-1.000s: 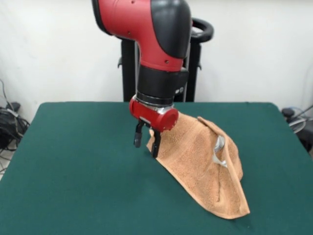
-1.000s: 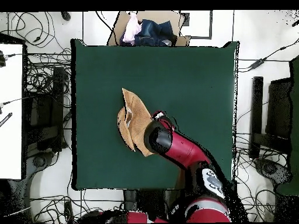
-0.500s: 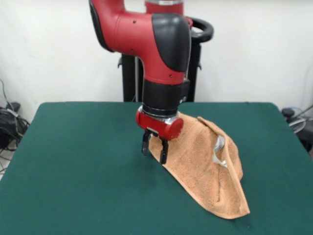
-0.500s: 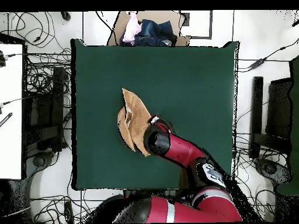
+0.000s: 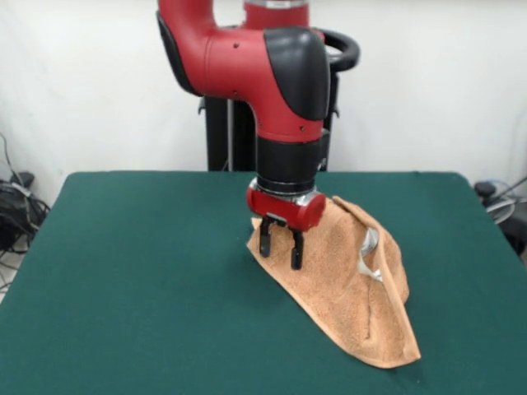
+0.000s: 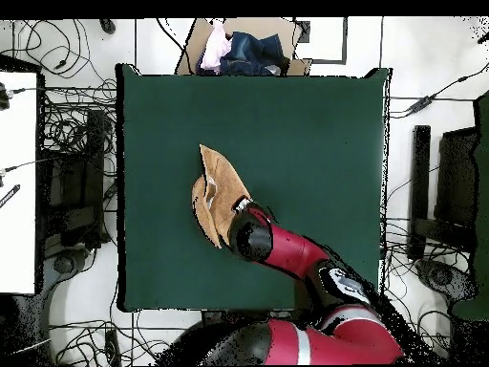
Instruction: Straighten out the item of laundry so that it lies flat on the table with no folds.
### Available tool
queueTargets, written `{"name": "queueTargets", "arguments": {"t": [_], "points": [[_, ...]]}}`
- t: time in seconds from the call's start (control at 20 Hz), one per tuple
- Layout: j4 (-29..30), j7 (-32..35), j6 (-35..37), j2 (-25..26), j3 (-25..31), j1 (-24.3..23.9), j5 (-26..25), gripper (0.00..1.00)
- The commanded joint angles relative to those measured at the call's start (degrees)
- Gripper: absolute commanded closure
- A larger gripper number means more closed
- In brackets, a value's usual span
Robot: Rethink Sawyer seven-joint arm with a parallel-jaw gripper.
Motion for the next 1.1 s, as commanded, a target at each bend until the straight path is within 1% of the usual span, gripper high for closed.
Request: {"name": "queueTargets", "arguments": {"t": [0.05, 0.35, 0.7, 0.95, 1.1], "points": [[5.39, 8.59, -0.02, -1.69, 8.12, -2.82, -2.45, 0.00], [6.59, 8.20, 3.00, -4.61, 7.69, -3.05, -2.24, 0.00], [6.81, 6.02, 4.93, -5.47, 6.80, -4.26, -2.97, 0.00], [6.91, 6.19, 3.82, -4.64, 5.78, -3.54, -3.60, 0.00], [7.46, 5.23, 5.30, -5.62, 5.76, -4.91, -4.43, 0.00]]}}
